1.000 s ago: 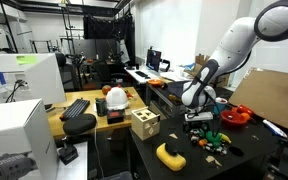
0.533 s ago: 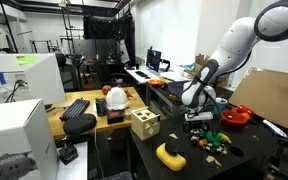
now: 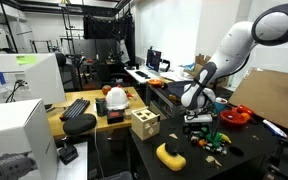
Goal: Pick up the object from the table and put it in the bowl
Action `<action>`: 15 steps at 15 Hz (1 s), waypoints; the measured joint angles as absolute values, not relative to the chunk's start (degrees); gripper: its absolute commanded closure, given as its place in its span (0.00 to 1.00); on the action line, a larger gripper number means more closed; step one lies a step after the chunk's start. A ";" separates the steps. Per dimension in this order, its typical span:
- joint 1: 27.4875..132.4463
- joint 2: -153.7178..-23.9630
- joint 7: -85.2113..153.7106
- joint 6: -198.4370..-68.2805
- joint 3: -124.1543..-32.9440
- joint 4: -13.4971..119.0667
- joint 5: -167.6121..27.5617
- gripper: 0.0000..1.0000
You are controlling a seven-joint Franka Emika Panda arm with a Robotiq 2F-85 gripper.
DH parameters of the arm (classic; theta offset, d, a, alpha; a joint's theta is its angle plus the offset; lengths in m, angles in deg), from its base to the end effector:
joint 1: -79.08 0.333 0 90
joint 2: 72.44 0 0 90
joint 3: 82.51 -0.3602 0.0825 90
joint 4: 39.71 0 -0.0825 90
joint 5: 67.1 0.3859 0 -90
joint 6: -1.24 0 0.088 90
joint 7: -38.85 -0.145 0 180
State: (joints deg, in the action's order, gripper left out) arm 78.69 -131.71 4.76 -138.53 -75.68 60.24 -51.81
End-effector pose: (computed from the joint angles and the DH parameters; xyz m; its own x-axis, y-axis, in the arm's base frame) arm 0.5990 -0.0730 -0.0479 0.5713 -0.7784 -0.2601 -0.7628 -0.6206 0.1818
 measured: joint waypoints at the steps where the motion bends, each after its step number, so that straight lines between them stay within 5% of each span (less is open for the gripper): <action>1: 78.50 -131.76 4.76 -138.53 -75.70 60.01 -51.25 0.00; 15: 75.10 -138.49 4.76 -137.93 -76.06 50.49 -49.89 0.00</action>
State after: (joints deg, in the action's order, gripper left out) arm 75.10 -138.49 4.76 -137.93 -76.06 50.49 -49.89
